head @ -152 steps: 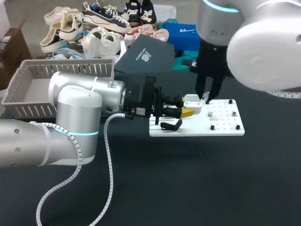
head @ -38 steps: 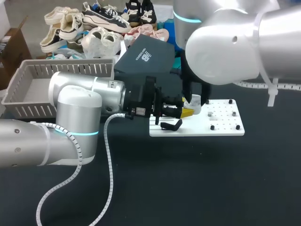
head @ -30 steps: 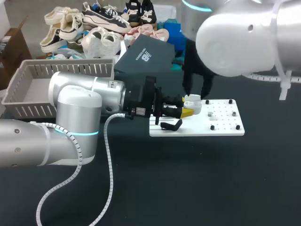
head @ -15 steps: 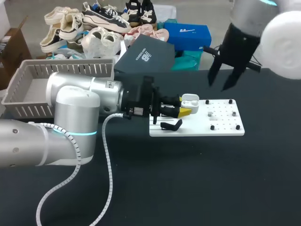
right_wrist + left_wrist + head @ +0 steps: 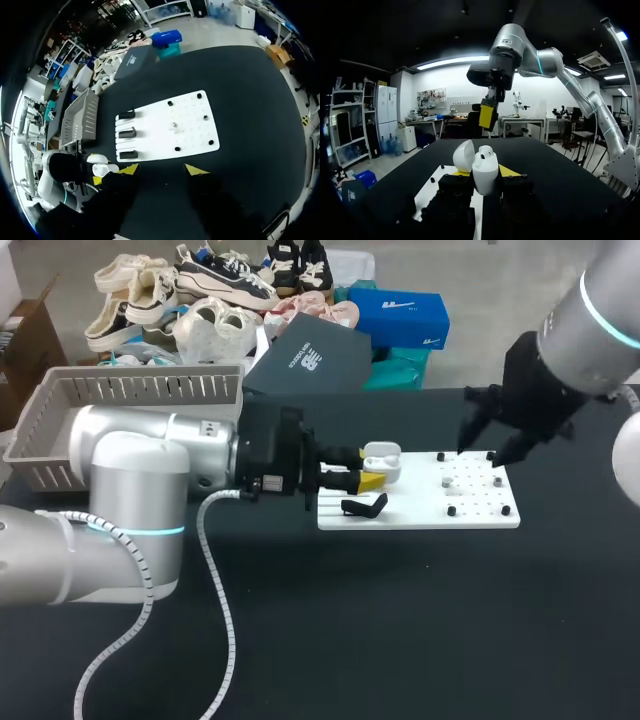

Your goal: Pick up each earbud case from the left stands, insert the matching earbuds, close the lid, and place the case in the box.

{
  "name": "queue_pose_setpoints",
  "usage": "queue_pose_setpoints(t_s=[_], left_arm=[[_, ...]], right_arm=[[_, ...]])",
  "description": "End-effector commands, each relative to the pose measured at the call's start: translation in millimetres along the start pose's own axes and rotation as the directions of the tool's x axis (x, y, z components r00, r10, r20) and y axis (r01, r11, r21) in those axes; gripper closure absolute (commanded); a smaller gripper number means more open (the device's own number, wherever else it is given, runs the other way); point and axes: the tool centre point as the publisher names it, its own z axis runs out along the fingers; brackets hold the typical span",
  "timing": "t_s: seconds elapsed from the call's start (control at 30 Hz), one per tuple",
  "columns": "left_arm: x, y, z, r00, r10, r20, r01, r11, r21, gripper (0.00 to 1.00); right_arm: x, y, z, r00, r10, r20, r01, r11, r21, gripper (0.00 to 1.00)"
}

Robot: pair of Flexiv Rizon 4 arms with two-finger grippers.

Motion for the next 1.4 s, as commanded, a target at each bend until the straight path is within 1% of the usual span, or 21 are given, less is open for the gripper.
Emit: queue_pose_setpoints(t_s=[0.03, 0.1, 0.17, 0.2, 0.27, 0.37, 0.43, 0.57, 0.6, 0.67, 0.7, 0.9, 1.0, 1.13, 1.3, 1.4], left_arm=[[-2.0, -3.3, -0.6, 1.0, 0.003, 0.003, -0.003, 1.0, -0.02, 1.0], [-2.0, -3.3, -0.6, 1.0, 0.003, 0.003, -0.003, 1.0, -0.02, 1.0], [-2.0, -3.3, -0.6, 1.0, 0.003, 0.003, -0.003, 1.0, -0.02, 1.0], [-2.0, -3.3, -0.6, 1.0, 0.003, 0.003, -0.003, 1.0, -0.02, 1.0], [-2.0, -3.3, -0.6, 1.0, 0.003, 0.003, -0.003, 1.0, -0.02, 1.0], [-2.0, -3.3, -0.6, 1.0, 0.003, 0.003, -0.003, 1.0, -0.02, 1.0], [-2.0, -3.3, -0.6, 1.0, 0.003, 0.003, -0.003, 1.0, -0.02, 1.0], [-2.0, -3.3, -0.6, 1.0, 0.003, 0.003, -0.003, 1.0, -0.02, 1.0], [-2.0, -3.3, -0.6, 1.0, 0.003, 0.003, -0.003, 1.0, -0.02, 1.0], [-2.0, -3.3, -0.6, 1.0, 0.003, 0.003, -0.003, 1.0, -0.02, 1.0], [-2.0, -3.3, -0.6, 1.0, 0.003, 0.003, -0.003, 1.0, -0.02, 1.0], [-2.0, -3.3, -0.6, 1.0, 0.003, 0.003, -0.003, 1.0, -0.02, 1.0], [-2.0, -3.3, -0.6, 1.0, 0.003, 0.003, -0.003, 1.0, -0.02, 1.0], [-2.0, -3.3, -0.6, 1.0, 0.003, 0.003, -0.003, 1.0, -0.02, 1.0], [-2.0, -3.3, -0.6, 1.0, 0.003, 0.003, -0.003, 1.0, -0.02, 1.0], [-2.0, -3.3, -0.6, 1.0, 0.003, 0.003, -0.003, 1.0, -0.02, 1.0]], right_arm=[[-1.6, 0.0, 19.9, 1.0, -0.011, 0.01, 0.011, 1.0, 0.017, 0.36], [-3.6, 0.2, 25.5, 1.0, -0.008, 0.004, 0.008, 1.0, 0.02, 0.35], [-6.9, -0.1, 32.4, 1.0, -0.012, 0.009, 0.012, 0.999, 0.039, 0.36], [-8.3, -0.1, 35.4, 1.0, -0.011, 0.008, 0.011, 0.999, 0.042, 0.34], [-11.0, -0.1, 42.1, 1.0, -0.01, 0.01, 0.01, 0.998, 0.058, 0.34], [-14.2, -0.8, 52.0, 1.0, 0.0, 0.006, -0.001, 0.997, 0.074, 0.38], [-16.4, -1.5, 58.5, 1.0, 0.018, -0.007, -0.017, 0.997, 0.082, 0.38], [-19.6, -3.2, 71.5, 0.999, 0.041, -0.026, -0.038, 0.994, 0.104, 0.43], [-20.2, -3.7, 75.8, 0.998, 0.048, -0.031, -0.044, 0.992, 0.115, 0.47], [-21.5, -3.5, 81.6, 0.997, 0.061, -0.041, -0.055, 0.991, 0.124, 0.47], [-22.2, -3.3, 84.8, 0.997, 0.063, -0.041, -0.057, 0.99, 0.129, 0.5], [-24.1, -3.6, 96.3, 0.995, 0.08, -0.054, -0.071, 0.986, 0.15, 0.5], [-27.1, -6.0, 101.8, 0.993, 0.105, -0.049, -0.096, 0.982, 0.161, 0.5], [-31.1, -9.3, 108.6, 0.99, 0.135, -0.048, -0.126, 0.978, 0.164, 0.48], [-33.7, -11.3, 113.9, 0.986, 0.164, -0.034, -0.156, 0.973, 0.17, 0.52], [-35.6, -12.4, 116.9, 0.982, 0.188, -0.02, -0.182, 0.967, 0.178, 0.58]])
